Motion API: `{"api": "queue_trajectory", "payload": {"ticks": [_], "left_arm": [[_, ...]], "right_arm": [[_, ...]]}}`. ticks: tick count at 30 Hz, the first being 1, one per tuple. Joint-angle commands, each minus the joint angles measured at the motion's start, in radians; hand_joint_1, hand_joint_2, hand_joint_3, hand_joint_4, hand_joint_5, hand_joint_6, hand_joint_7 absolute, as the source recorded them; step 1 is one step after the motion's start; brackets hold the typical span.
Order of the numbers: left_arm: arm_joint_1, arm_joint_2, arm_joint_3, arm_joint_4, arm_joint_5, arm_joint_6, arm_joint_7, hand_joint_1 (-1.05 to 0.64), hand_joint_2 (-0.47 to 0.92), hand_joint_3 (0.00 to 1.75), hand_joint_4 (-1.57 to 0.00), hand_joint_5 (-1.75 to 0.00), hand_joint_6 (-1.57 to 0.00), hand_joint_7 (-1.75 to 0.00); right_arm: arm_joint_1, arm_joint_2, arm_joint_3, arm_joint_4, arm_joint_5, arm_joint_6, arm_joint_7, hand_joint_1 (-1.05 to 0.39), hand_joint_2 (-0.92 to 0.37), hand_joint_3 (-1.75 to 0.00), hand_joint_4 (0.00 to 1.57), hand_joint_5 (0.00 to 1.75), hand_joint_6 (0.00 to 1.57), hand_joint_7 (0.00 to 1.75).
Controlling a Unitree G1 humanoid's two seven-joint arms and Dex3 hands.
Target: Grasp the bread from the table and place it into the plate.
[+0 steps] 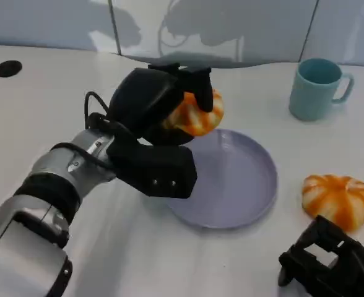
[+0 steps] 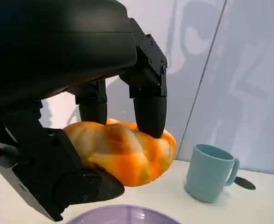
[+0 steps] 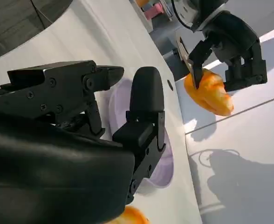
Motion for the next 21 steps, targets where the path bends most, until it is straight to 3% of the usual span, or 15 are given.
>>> {"api": "queue_trajectory", "payload": {"ticks": [1,7,9,11,21], "left_arm": [[-0.029,0.010,0.001,-0.001,-0.001,-0.007,-0.010,-0.18,0.47,1.21,-0.94,-1.75,-0.71,-1.75],[-0.029,0.010,0.001,-0.001,-0.001,-0.007,-0.010,-0.18,0.46,1.22,-0.94,-1.75,-0.71,-1.75],[-0.034,-0.064,-0.021,0.059,-0.016,0.002,-0.165,-0.19,0.45,1.25,-0.94,-1.75,-0.76,-1.75],[-0.037,-0.097,-0.027,0.085,-0.028,0.007,-0.245,-0.21,0.44,1.28,-0.94,-1.75,-0.79,-1.75],[-0.040,-0.099,-0.016,0.087,-0.037,0.007,-0.273,-0.21,0.43,1.30,-0.94,-1.75,-0.80,-1.75]], "right_arm": [[0.001,-0.007,-0.004,0.004,0.004,-0.014,0.002,-0.67,-0.92,-0.10,0.74,1.59,0.66,1.42],[0.001,-0.007,-0.004,0.004,0.004,-0.015,0.001,-0.67,-0.92,-0.10,0.74,1.59,0.65,1.42],[0.013,-0.010,-0.002,-0.012,0.006,-0.013,0.006,-0.67,-0.92,-0.11,0.74,1.59,0.65,1.42],[0.018,-0.011,-0.001,-0.019,0.008,-0.012,0.007,-0.66,-0.92,-0.11,0.74,1.59,0.65,1.42],[0.019,-0.011,0.000,-0.020,0.008,-0.011,0.007,-0.66,-0.92,-0.11,0.75,1.58,0.66,1.41]]}}
